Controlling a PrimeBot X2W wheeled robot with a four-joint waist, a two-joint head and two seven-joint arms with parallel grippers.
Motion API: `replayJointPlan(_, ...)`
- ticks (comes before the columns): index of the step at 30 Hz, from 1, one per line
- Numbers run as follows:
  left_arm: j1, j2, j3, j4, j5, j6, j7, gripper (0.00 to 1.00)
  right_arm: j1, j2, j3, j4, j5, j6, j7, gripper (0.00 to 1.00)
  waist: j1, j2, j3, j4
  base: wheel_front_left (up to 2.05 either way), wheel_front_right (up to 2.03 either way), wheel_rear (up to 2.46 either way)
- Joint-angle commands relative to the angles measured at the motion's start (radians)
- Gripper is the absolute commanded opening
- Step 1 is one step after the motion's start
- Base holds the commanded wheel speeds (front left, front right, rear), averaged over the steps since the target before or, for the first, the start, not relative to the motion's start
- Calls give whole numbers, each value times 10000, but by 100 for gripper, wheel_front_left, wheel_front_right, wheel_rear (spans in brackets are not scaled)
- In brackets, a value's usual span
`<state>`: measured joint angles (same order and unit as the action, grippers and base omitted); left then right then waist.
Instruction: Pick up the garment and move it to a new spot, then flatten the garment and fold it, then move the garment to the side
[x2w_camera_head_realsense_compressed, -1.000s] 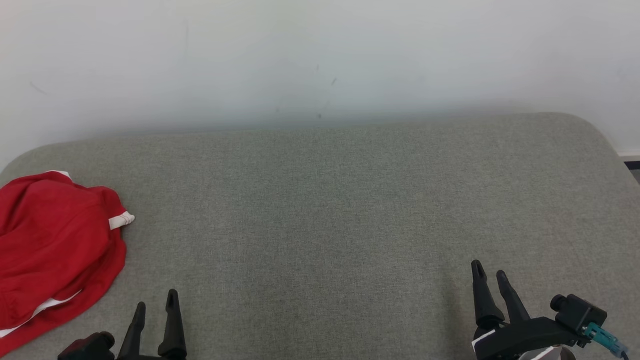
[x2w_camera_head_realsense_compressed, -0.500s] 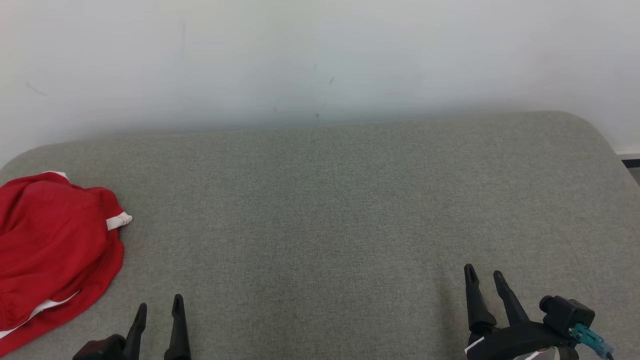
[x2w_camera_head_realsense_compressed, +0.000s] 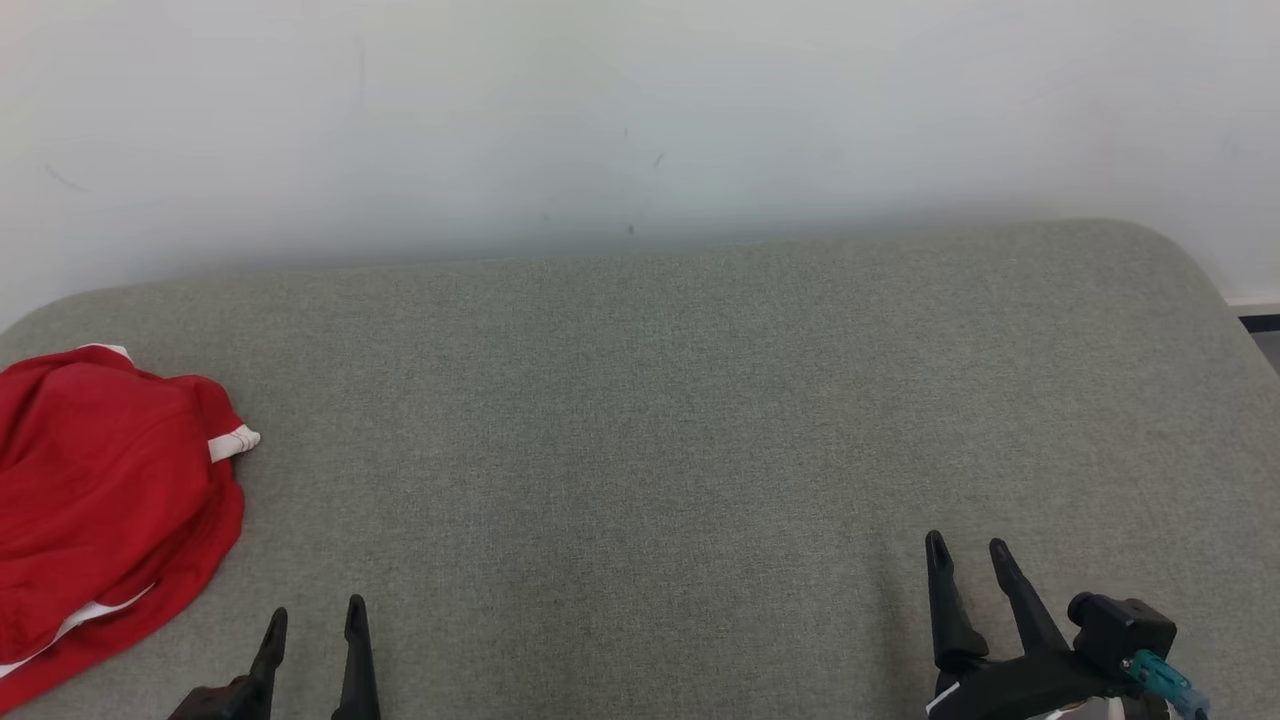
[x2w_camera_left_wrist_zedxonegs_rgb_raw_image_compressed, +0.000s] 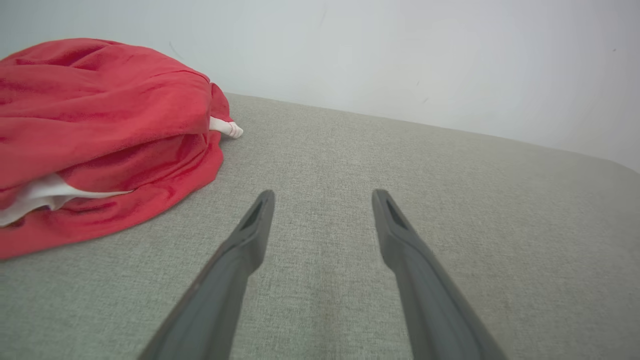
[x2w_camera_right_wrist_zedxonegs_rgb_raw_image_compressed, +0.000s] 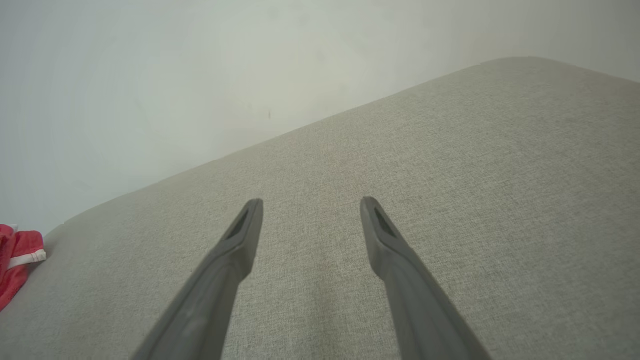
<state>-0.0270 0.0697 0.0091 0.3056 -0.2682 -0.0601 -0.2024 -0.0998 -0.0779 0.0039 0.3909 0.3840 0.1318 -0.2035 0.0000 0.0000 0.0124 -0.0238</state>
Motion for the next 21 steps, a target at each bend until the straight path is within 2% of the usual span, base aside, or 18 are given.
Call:
replayJointPlan(1,29,56,23,-83,289,53,-107,100,-77,39,-1,-32,-200,-16,-87,100,0,0,1,1,0,0,0)
replayJointPlan(21,203,-26,156,-203,1845,150,-481,100,-40,84,-141,-98,-2071,-19,-473,100,0,0,-12,-55,0,0,0)
